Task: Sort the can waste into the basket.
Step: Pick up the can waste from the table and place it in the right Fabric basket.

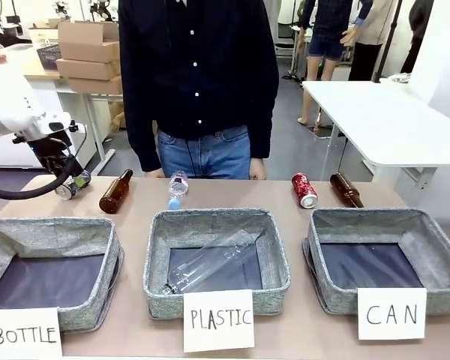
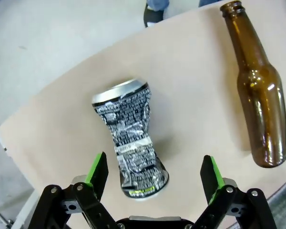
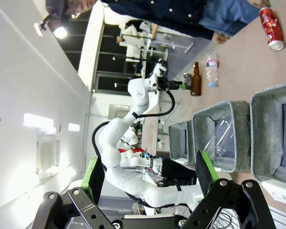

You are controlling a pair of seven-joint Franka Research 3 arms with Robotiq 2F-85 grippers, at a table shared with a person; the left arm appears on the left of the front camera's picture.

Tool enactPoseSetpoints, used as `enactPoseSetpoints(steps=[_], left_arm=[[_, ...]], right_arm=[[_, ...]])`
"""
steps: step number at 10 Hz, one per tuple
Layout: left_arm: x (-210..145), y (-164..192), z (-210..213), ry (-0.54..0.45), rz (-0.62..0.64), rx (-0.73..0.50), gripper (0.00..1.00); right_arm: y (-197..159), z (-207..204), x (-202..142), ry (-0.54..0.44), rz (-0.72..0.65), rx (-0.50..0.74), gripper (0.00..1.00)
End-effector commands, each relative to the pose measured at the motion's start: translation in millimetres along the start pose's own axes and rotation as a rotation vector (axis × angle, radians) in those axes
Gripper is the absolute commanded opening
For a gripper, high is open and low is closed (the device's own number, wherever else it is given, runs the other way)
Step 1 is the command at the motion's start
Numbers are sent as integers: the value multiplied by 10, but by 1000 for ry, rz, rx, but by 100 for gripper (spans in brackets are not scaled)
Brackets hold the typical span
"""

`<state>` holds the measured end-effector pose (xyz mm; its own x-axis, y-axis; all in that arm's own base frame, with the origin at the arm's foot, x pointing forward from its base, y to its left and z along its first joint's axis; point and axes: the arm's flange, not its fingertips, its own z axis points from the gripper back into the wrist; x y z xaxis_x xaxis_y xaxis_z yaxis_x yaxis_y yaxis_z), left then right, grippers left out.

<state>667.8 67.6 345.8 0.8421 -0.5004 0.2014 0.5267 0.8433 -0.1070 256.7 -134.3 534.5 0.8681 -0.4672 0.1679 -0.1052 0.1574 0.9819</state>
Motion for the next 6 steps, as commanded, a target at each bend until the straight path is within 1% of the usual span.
enactPoseSetpoints(steps=[1, 4, 6], left_arm=[[58, 55, -12, -9, -13, -14, 100], [67, 149, -181, -3, 23, 4, 100], [74, 152, -186, -8, 32, 0, 100]], right_arm=[[19, -9, 26, -6, 28, 26, 100], [19, -9, 26, -6, 28, 26, 100], [19, -9, 26, -6, 28, 26, 100]])
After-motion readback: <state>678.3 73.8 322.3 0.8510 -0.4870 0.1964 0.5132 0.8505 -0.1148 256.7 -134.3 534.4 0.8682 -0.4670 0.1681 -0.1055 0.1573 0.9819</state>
